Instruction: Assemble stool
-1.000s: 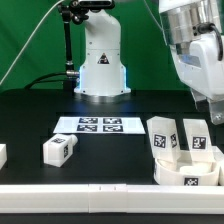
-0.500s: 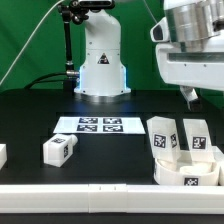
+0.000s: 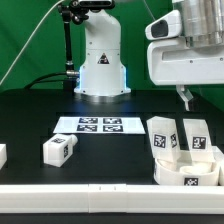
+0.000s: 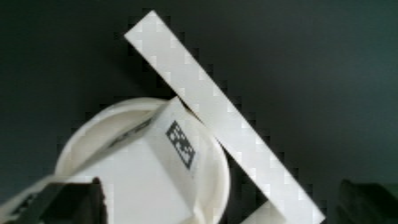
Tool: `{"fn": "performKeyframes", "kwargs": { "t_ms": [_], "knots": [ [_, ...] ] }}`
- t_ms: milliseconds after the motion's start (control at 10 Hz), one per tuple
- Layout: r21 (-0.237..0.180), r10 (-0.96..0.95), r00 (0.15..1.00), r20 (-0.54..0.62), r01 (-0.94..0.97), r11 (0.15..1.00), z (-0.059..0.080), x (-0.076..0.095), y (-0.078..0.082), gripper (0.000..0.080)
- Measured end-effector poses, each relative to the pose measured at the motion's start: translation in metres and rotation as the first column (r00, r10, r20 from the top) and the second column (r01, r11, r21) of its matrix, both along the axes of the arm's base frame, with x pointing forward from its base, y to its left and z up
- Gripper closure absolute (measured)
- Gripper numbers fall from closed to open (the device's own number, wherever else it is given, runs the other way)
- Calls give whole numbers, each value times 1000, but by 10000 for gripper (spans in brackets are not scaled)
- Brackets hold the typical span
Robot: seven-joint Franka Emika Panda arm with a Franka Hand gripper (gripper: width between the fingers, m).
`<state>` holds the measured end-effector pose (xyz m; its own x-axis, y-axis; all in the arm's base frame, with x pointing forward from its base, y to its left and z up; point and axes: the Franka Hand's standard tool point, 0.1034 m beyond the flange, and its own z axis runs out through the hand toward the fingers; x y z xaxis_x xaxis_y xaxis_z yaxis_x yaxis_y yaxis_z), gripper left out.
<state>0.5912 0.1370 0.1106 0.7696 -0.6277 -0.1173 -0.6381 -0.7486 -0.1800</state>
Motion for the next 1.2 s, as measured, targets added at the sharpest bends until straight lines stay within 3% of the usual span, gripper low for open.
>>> {"fn": "performKeyframes", "kwargs": {
  "t_ms": [200,400,900,1000,1200],
  "knots": [
    [-79,282,956,84,-276,958,2,6,0,150],
    [-153,519,848,109,-501,852,1,8,2,150],
    [-207,757,644,116,-729,652,0,8,1,150],
    [-254,854,507,119,-816,520,-2,9,-1,150],
    [-289,947,308,94,-902,322,-4,8,-1,150]
  ]
}}
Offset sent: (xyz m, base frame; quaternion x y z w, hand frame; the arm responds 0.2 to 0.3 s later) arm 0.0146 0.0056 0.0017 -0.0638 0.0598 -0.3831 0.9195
